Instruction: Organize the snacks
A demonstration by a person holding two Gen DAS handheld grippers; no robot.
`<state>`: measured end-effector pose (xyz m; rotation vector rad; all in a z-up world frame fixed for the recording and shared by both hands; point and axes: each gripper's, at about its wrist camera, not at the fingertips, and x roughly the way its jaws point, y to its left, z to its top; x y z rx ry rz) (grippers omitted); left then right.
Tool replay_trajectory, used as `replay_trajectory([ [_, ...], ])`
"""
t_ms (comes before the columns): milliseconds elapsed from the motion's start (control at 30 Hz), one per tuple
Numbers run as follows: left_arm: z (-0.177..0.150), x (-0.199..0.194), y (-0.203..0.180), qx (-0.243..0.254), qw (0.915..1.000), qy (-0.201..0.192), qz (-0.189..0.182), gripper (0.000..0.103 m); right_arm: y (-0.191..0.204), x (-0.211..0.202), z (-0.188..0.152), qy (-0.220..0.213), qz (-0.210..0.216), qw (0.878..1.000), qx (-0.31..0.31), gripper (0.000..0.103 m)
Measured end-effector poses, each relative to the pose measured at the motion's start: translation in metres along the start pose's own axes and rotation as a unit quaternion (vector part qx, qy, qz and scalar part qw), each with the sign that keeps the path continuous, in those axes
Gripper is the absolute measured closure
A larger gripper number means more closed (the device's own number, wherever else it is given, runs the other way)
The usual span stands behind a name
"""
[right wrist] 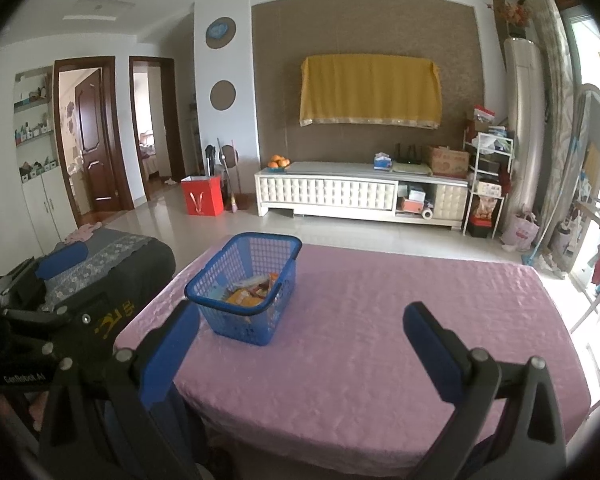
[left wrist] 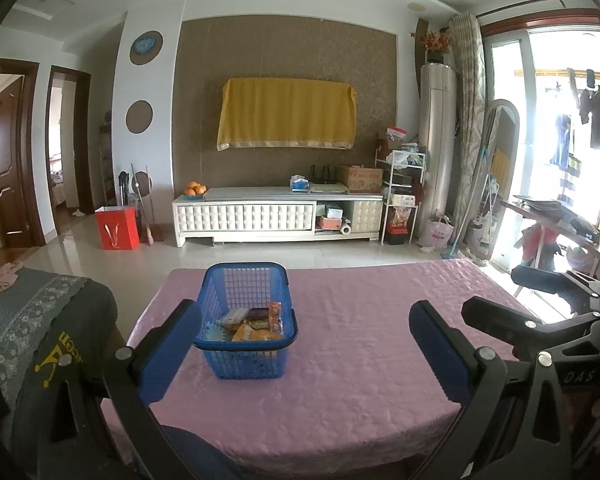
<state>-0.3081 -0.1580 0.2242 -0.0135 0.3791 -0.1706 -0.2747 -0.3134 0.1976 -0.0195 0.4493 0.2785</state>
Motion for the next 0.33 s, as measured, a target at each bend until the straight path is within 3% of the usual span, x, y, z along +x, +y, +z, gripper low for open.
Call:
replay_trajectory([
  [333,-0.0013,-0.0014,0.0008,0.006,1.0,-0.002,0.003,0.0,0.0,-0.0006,-0.0007,0.001,0.001,1.0,0.001,0.0],
])
